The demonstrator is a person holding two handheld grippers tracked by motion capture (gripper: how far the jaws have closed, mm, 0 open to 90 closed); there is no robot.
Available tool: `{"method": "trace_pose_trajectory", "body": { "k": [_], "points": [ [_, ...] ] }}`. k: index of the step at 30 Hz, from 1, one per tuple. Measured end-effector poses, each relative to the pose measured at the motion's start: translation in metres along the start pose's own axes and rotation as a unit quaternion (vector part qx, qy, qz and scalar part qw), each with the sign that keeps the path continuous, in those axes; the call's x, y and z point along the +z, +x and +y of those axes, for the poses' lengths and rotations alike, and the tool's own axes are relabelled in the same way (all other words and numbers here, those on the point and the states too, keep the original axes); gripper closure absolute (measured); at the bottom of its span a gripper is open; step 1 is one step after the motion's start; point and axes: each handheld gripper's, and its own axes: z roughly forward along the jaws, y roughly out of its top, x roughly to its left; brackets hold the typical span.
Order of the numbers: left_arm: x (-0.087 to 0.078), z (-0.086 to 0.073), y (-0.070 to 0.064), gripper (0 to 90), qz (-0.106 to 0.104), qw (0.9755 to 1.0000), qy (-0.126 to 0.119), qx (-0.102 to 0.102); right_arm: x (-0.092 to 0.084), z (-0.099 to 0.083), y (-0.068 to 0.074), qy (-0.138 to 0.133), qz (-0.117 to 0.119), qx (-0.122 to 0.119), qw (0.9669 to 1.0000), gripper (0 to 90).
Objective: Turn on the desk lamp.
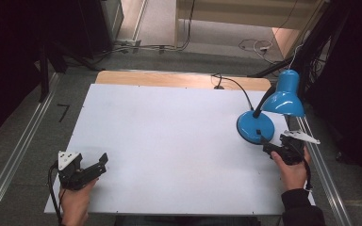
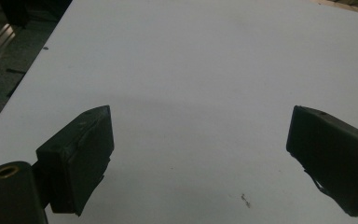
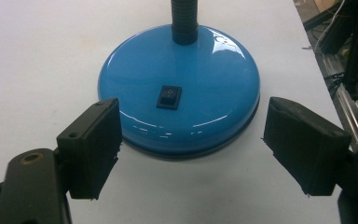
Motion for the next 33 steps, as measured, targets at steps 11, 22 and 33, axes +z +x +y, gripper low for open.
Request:
{"method": "trace_pose_trajectory", "body": {
  "k": [11, 22, 33],
  "points": [
    [0.0, 0.0, 0.0, 8.0, 0.0, 1.0, 0.0, 0.0, 0.009, 0.005, 0.001, -0.001, 0.001, -0.002, 1.0, 19.6],
    [0.0, 0.0, 0.001, 8.0, -0.001, 1.0, 0.001, 0.0, 0.016, 0.007, 0.0, -0.004, 0.001, -0.001, 1.0, 30.6],
    [0.0, 0.0, 0.001, 8.1, -0.001, 1.0, 0.001, -0.001, 0.026, 0.01, 0.003, -0.015, 0.007, -0.014, 0.9998, 60.5]
  ]
}}
